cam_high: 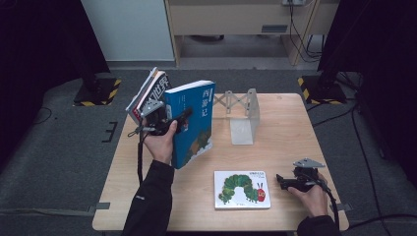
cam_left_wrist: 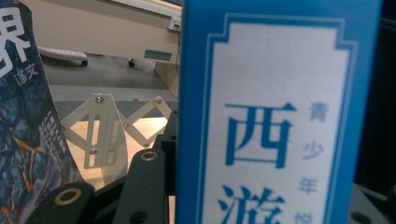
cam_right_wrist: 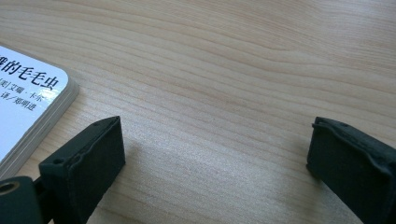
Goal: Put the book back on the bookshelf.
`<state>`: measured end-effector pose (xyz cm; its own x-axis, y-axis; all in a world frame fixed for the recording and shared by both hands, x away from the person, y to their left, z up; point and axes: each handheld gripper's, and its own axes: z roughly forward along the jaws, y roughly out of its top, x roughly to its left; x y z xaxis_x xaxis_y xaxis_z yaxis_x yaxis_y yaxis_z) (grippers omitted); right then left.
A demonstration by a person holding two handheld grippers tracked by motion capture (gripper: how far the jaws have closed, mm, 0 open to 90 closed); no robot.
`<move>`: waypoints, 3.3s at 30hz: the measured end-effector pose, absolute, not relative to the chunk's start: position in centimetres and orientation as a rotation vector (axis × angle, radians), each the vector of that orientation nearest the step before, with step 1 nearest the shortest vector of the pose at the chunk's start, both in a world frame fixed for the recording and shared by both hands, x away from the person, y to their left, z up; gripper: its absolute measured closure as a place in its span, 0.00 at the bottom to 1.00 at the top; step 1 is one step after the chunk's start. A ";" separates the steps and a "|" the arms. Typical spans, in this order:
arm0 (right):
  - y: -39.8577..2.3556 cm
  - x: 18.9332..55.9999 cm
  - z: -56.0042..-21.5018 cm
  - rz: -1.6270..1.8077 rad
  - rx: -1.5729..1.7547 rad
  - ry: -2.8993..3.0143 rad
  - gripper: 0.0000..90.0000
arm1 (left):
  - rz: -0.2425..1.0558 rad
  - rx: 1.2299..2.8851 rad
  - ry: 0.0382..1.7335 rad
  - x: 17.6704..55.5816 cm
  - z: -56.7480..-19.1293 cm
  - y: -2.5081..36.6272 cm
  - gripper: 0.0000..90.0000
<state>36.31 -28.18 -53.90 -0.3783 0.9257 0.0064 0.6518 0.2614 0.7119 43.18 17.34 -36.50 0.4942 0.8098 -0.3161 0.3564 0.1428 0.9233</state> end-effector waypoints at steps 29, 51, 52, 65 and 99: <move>-28.2 36.3 -53.9 0.893 1.427 2.129 0.04 | 0.623 1.406 1.130 47.7 -41.2 12.4 0.66; -28.1 36.3 -53.9 0.893 1.431 2.129 0.04 | 0.648 1.474 1.063 42.3 -42.7 13.5 0.65; -28.1 36.3 -53.9 0.893 1.431 2.129 0.04 | 0.650 1.475 1.063 42.1 -42.8 13.6 0.65; -28.1 36.3 -53.9 0.894 1.434 2.129 0.04 | 0.653 1.454 1.042 40.7 -43.5 13.7 0.64; -28.1 36.4 -53.9 0.892 1.415 2.141 0.03 | 0.662 1.447 0.997 41.7 -44.5 11.7 0.61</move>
<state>36.44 -28.09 -53.93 -0.3928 0.9196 0.0020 0.6494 0.2758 0.7087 41.71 11.68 -44.45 0.4710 0.8689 -0.1524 0.1966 0.0651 0.9783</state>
